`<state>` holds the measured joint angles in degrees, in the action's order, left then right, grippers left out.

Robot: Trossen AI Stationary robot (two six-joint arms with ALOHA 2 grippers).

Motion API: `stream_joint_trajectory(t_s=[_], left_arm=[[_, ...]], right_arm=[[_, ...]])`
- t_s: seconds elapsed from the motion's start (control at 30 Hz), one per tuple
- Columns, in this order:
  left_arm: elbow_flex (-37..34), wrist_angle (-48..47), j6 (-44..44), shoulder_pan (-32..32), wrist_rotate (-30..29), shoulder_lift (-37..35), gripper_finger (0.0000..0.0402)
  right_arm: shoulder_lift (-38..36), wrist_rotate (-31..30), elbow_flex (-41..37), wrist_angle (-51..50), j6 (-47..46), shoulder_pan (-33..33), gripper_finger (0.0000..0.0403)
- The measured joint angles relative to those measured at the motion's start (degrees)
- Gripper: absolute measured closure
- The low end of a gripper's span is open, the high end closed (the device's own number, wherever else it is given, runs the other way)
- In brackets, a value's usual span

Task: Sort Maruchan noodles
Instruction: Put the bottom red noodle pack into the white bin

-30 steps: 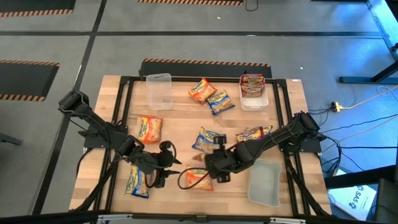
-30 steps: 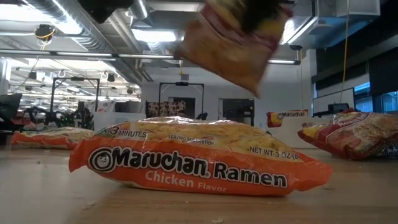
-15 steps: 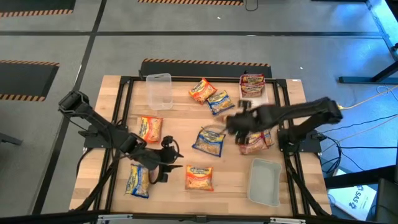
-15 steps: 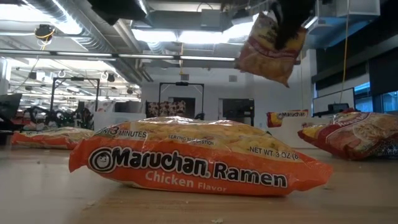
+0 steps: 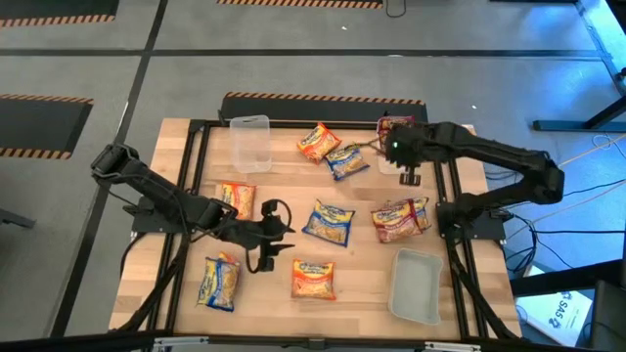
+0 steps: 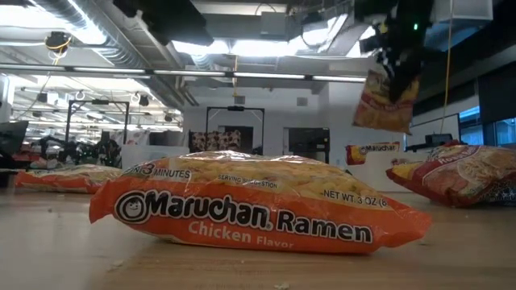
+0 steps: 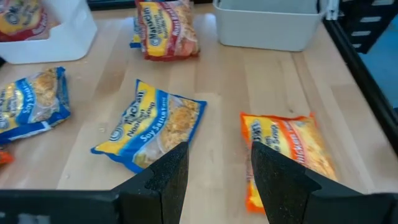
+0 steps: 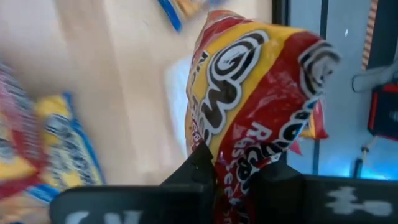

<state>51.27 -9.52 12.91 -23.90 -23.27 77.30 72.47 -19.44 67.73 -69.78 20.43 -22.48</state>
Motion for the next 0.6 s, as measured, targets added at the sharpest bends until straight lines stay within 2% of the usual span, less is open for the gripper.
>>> stream_joint_trajectory(t_s=[0.1, 0.27, 0.4, 0.6], left_arm=[[0.00, -0.02, -0.02, 1.05, -0.02, 0.00, 0.0234], [-0.02, 0.00, -0.02, 1.55, 0.06, 0.00, 0.0234], [-0.02, 0.00, -0.09, 1.55, 0.05, 0.00, 0.0234], [-0.02, 0.21, -1.51, 1.55, -0.71, 0.03, 0.0234]], right_arm=[[0.44, 0.82, -2.07, 3.03, 6.00, -5.66, 0.0378], [0.55, 6.47, -5.18, 9.22, 13.37, -13.13, 0.0379], [0.55, 9.79, -7.89, 11.86, 17.99, -17.34, 0.0379], [0.55, 11.48, -12.02, 16.32, 24.04, -21.67, 0.0379]])
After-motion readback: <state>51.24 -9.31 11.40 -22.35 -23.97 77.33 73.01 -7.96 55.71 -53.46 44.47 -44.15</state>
